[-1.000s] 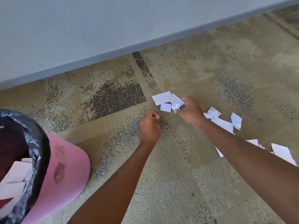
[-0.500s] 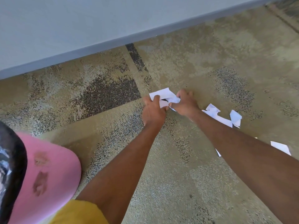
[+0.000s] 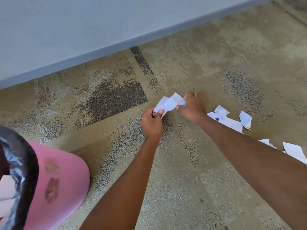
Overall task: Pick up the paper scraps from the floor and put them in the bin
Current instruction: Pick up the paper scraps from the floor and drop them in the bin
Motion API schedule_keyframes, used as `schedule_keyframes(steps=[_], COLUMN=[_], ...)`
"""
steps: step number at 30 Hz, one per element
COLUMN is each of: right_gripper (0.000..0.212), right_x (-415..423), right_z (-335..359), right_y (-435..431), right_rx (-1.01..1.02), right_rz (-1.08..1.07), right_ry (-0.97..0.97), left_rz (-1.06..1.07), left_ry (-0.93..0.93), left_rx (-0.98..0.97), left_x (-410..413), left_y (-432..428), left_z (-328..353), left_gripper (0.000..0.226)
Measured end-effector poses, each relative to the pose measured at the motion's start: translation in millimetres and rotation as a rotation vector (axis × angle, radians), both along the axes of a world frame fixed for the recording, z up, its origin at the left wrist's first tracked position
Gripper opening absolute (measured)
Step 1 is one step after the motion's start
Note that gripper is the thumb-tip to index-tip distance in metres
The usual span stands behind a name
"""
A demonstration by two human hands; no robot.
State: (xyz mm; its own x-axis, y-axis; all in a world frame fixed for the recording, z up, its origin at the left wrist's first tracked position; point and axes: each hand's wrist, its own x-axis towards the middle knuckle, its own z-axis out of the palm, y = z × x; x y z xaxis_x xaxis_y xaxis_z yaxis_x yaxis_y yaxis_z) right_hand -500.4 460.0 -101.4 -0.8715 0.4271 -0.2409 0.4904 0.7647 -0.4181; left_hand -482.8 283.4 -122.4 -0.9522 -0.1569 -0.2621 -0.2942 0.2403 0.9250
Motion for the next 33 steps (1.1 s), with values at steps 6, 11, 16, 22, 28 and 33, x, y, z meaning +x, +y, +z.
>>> schedule_keyframes(steps=[6,11,16,22,28,33], right_gripper=[0.041,0.032,0.033,0.012,0.018,0.023], right_x=[-7.1,-17.4,-11.8,6.7,27.1,55.5], right_z=[8.9,16.3,25.8,11.8,12.0,25.1], right_y=[4.8,8.7,0.3,-5.3,-10.6,-25.9], right_rx=[-0.022,-0.003,0.006,0.048,-0.306,-0.642], right_rz=[0.013,0.069,0.132,0.252,-0.030,-0.210], right_ry=[-0.045,-0.106,-0.125,-0.042,0.030,0.064], left_rz=[-0.018,-0.035,-0.048,-0.041,-0.004,0.083], left_ry=[0.009,-0.013,0.000,-0.009,-0.067,-0.140], left_rx=[-0.019,0.025,0.020,0.016,0.054,0.119], left_x=[14.7,14.5,16.6,16.9,12.1,12.1], left_y=[-16.4,-23.5,-24.7,-24.0,-25.1,-25.7], left_z=[-3.6,-1.8,1.7,1.6,4.7,13.2], left_gripper=[0.027,0.024,0.023,0.023,0.026,0.030])
